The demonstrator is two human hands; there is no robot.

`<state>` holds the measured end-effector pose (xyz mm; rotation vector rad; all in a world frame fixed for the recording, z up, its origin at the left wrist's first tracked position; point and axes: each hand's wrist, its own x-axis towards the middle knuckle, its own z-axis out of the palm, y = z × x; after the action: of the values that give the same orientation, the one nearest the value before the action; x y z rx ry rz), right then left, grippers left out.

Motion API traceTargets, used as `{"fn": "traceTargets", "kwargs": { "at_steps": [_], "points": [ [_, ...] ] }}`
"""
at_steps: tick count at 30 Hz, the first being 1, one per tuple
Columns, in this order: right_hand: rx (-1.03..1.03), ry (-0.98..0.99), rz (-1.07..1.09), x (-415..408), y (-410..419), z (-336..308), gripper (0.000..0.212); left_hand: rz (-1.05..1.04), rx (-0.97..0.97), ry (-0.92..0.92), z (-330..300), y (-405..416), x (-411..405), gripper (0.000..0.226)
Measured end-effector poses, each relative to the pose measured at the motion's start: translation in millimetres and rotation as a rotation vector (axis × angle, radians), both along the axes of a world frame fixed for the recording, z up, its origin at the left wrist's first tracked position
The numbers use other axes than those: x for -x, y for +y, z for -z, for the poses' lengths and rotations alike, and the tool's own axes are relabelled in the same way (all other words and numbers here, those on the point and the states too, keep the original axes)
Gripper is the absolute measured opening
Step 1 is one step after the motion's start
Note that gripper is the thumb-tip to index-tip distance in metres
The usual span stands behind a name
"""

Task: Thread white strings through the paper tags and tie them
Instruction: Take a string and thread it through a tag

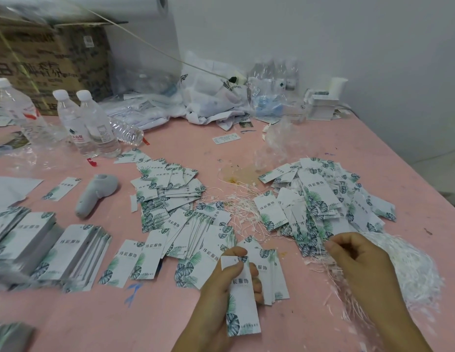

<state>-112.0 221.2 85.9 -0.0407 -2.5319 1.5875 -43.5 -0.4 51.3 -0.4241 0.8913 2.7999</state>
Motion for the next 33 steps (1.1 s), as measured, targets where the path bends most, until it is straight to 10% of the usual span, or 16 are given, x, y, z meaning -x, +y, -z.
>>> {"fn": "traceTargets", "kwargs": {
  "at_steps": [10,21,33],
  "points": [
    [0.409,-0.108,-0.205,-15,-30,-3,0.022,0.077,0.134,0.063,-4,1,1,0.022],
    [-0.002,0.096,-0.444,-50,-72,18,0.025,0.090,0.413,0.077,1,3,-2,0.026],
    [0.008,-0.007,-0.363,-38,-59,18,0.027,-0.179,0.375,0.098,6,-3,-1,0.017]
  ]
}}
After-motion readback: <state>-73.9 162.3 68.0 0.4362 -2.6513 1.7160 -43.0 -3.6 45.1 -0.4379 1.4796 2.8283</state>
